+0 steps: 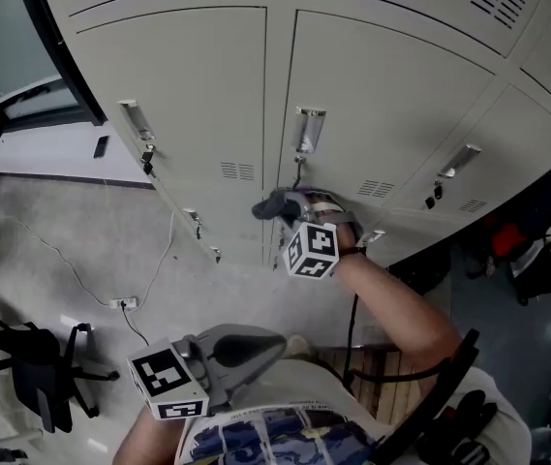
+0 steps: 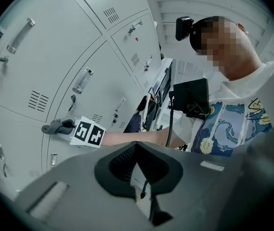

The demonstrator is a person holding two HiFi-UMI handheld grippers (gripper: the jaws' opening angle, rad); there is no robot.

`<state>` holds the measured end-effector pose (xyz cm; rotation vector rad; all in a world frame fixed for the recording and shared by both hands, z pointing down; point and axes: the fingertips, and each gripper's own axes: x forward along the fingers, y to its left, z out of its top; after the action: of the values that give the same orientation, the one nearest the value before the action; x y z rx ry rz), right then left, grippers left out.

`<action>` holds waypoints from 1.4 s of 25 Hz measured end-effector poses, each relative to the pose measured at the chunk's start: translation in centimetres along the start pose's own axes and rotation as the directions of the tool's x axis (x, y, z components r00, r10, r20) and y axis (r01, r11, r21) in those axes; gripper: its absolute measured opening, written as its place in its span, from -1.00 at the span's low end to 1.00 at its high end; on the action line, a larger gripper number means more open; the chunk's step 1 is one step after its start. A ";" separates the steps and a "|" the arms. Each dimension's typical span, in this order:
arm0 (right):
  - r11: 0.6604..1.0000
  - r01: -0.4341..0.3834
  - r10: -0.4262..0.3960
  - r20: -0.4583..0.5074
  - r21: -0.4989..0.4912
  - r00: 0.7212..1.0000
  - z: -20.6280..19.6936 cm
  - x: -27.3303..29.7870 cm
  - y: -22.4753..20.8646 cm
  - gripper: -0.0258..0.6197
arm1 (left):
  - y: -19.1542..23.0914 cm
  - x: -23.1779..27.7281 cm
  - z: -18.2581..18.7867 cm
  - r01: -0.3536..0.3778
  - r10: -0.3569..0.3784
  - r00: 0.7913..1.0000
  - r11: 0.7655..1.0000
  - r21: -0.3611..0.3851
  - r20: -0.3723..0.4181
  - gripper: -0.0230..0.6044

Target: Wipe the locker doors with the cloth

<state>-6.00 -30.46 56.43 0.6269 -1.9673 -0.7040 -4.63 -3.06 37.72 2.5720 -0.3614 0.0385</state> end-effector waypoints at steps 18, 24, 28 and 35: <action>0.747 -0.008 -0.034 0.050 0.665 0.998 1.9 -15.4 7.4 -0.57 | 4.3 -10.3 -2.5 -0.234 0.230 0.972 0.963 0.133 0.043 -0.92; 0.632 0.014 -0.071 0.040 0.775 0.997 3.9 -21.7 12.5 -0.57 | 4.4 -10.0 -4.1 -0.179 0.184 0.983 0.964 0.198 -0.009 -0.92; 0.632 0.075 -0.114 -0.002 0.771 0.993 4.4 -24.8 12.8 -0.57 | 3.5 -8.2 -3.5 -0.130 0.134 0.991 0.958 0.255 0.000 -0.92; 0.622 0.136 -0.146 -0.056 0.771 0.988 4.4 -29.0 13.7 -0.58 | 2.2 -6.4 -5.4 -0.037 0.055 0.996 0.969 0.244 -0.069 -0.92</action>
<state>0.99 -0.29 46.96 1.3085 -2.2144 0.1255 -11.11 -0.52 42.77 2.7937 -0.4105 0.2085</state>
